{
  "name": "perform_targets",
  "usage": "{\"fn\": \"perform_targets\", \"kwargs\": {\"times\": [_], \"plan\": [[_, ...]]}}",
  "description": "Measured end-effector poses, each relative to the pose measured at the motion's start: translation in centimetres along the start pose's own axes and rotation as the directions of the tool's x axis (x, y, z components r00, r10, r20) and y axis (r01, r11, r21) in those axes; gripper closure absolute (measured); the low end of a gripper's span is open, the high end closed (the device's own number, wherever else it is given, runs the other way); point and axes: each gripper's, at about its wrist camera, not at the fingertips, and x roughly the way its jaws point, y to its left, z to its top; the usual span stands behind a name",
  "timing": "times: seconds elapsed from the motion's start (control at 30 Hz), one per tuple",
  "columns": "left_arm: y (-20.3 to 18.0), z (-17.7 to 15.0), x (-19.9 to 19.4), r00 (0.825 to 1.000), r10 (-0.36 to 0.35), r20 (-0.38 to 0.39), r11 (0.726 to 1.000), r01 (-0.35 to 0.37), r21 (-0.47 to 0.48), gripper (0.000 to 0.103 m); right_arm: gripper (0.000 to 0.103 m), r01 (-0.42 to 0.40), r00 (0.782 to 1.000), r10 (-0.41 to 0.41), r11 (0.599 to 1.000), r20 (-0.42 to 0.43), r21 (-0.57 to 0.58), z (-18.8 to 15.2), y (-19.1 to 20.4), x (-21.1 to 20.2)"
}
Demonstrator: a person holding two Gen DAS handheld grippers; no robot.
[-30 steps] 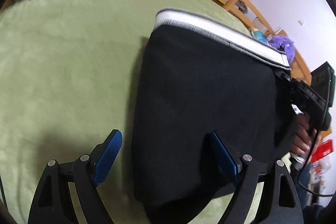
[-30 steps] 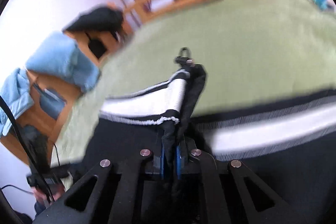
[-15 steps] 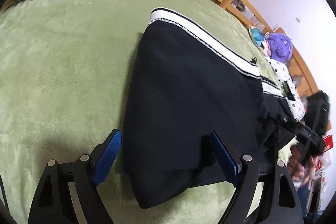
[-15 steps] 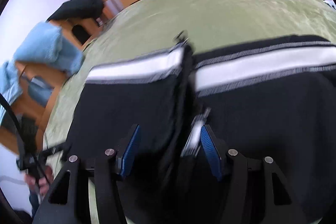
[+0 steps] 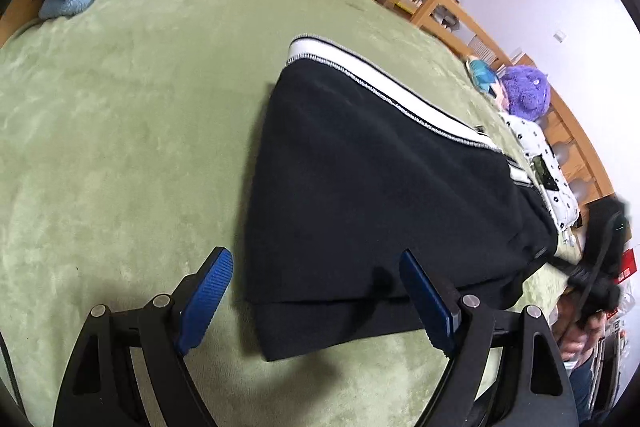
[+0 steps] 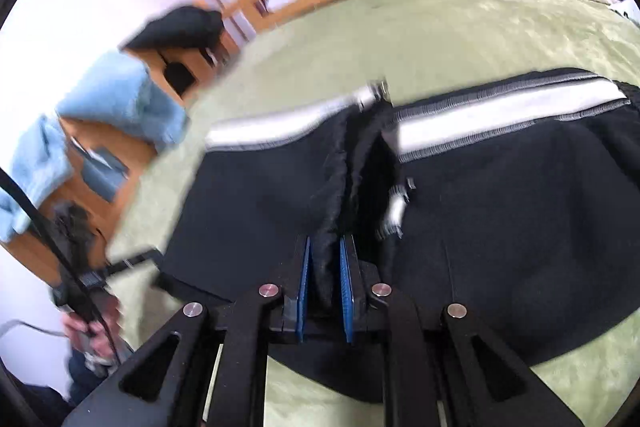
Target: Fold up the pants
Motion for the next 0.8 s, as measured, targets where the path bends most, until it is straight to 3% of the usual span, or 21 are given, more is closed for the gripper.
{"fn": "perform_targets", "kwargs": {"times": [0.03,0.1,0.27,0.3,0.37,0.43,0.47,0.5,0.53,0.6,0.7,0.8], "plan": [[0.2,-0.1,0.3,1.0,0.005,-0.01,1.0,-0.005,-0.009,0.018,0.089,0.01,0.997,-0.01,1.0,-0.08,0.006,-0.8,-0.5,1.9],[0.6,-0.2,0.8,1.0,-0.004,-0.017,1.0,0.004,-0.023,0.018,0.088,0.041,0.988,-0.039,0.999,-0.148,0.015,-2.4,-1.2,4.2],[0.8,-0.6,0.8,1.0,-0.007,0.01,0.999,0.008,-0.04,0.018,0.073,0.034,0.997,-0.034,0.999,-0.07,0.002,-1.7,-0.1,2.0],[0.9,-0.8,1.0,1.0,-0.005,0.006,0.999,0.005,-0.048,0.018,0.064,0.071,0.997,-0.071,0.997,-0.01,-0.014,-1.5,0.4,0.9],[1.3,-1.0,2.0,1.0,0.002,-0.013,0.997,-0.003,-0.071,0.018,0.06,0.143,0.988,-0.139,0.988,0.061,-0.06,-1.1,1.3,-0.4],[1.7,-1.4,3.1,0.999,-0.026,-0.033,0.993,0.021,-0.117,0.018,0.06,0.154,0.985,-0.145,0.984,0.097,-0.087,-1.0,1.9,0.0],[1.8,-1.6,3.4,0.999,-0.034,-0.032,0.992,0.029,-0.126,0.018,0.066,0.154,0.986,-0.147,0.984,0.084,-0.09,-1.0,2.1,1.0],[1.8,-1.8,3.6,0.999,-0.031,-0.023,0.991,0.027,-0.132,0.018,0.08,0.157,0.987,-0.153,0.982,0.048,-0.104,-1.0,1.8,2.2],[1.7,-1.8,3.6,0.999,-0.03,-0.018,0.991,0.028,-0.13,0.018,0.086,0.193,0.98,-0.197,0.973,-0.016,-0.125,-0.9,1.1,4.0],[1.5,-1.8,3.6,0.999,-0.036,-0.018,0.991,0.034,-0.126,0.018,0.085,0.205,0.975,-0.214,0.97,-0.061,-0.13,-1.3,1.1,6.6],[1.7,-2.0,3.5,0.998,-0.065,-0.015,0.985,0.062,-0.158,0.018,0.085,0.191,0.979,-0.199,0.97,-0.046,-0.15,-0.8,1.7,5.3],[1.7,-1.9,3.7,0.997,-0.069,-0.019,0.985,0.065,-0.162,0.018,0.083,0.156,0.987,-0.149,0.98,0.064,-0.122,0.9,2.0,2.6]]}}
